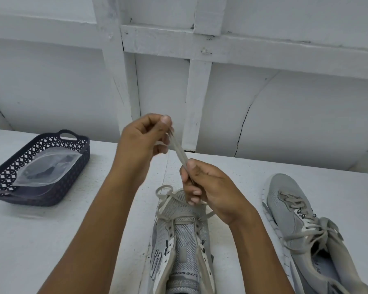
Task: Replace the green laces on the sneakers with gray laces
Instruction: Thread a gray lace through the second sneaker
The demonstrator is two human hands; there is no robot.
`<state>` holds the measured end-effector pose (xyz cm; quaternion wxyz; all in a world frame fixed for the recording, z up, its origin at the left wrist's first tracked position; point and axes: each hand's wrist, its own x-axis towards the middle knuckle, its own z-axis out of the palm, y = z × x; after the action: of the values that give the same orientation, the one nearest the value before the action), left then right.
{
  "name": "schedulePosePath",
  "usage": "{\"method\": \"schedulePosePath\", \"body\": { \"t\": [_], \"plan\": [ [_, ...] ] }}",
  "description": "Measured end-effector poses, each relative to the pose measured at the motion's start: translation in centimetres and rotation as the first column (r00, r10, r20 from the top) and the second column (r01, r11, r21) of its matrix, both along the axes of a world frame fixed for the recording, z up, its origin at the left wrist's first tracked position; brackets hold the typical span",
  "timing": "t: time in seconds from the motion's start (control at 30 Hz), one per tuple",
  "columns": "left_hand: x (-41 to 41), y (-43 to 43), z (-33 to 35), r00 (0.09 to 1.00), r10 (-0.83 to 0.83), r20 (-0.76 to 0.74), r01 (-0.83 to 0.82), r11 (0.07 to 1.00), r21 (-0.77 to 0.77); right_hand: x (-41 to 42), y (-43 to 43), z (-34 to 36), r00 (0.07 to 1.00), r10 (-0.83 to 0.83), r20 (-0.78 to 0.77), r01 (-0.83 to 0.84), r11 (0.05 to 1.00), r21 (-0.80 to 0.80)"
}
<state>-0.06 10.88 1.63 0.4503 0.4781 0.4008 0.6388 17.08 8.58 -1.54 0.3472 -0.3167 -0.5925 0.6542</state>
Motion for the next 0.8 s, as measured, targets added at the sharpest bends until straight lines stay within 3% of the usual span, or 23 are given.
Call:
{"method": "schedulePosePath", "body": {
  "t": [0.1,0.2,0.27,0.33,0.43,0.5,0.6,0.7,0.8],
  "plan": [
    [-1.4,1.5,0.6,0.982,0.185,-0.040,-0.185,0.983,-0.009,-0.1,-0.3,0.2,0.998,0.065,-0.026,-0.065,0.997,-0.031],
    [-2.1,3.7,-0.3,0.890,0.331,-0.314,-0.360,0.932,-0.037,-0.4,-0.6,0.0,0.992,0.091,-0.087,-0.101,0.989,-0.112],
    [-2.3,4.2,-1.6,0.758,0.240,-0.606,-0.357,0.931,-0.077,-0.8,-0.4,-0.4,0.990,0.035,-0.140,-0.061,0.980,-0.187],
    [-2.6,3.5,-2.7,0.609,0.064,-0.791,-0.191,0.979,-0.067,-1.1,-0.1,-0.9,0.984,-0.042,-0.173,-0.004,0.966,-0.257],
    [-2.2,1.3,-2.8,0.574,-0.263,-0.775,0.277,0.953,-0.119,-1.2,0.4,-1.3,0.974,-0.085,-0.209,0.012,0.945,-0.327],
    [-1.9,0.4,-2.6,0.595,-0.454,-0.663,0.424,0.878,-0.221,-1.1,0.5,-1.3,0.967,-0.073,-0.245,-0.018,0.936,-0.352],
    [-1.9,0.4,-2.4,0.636,-0.459,-0.620,0.438,0.876,-0.200,-1.1,0.5,-1.4,0.953,-0.047,-0.298,-0.065,0.932,-0.356],
    [-2.0,0.8,-1.8,0.590,-0.419,-0.691,0.417,0.890,-0.184,-0.9,0.6,-1.6,0.957,-0.055,-0.286,-0.054,0.932,-0.359],
    [-1.8,1.8,-1.4,0.555,-0.286,-0.781,0.286,0.948,-0.143,-0.8,0.6,-1.7,0.968,-0.055,-0.244,-0.034,0.937,-0.346]
  ]
}}
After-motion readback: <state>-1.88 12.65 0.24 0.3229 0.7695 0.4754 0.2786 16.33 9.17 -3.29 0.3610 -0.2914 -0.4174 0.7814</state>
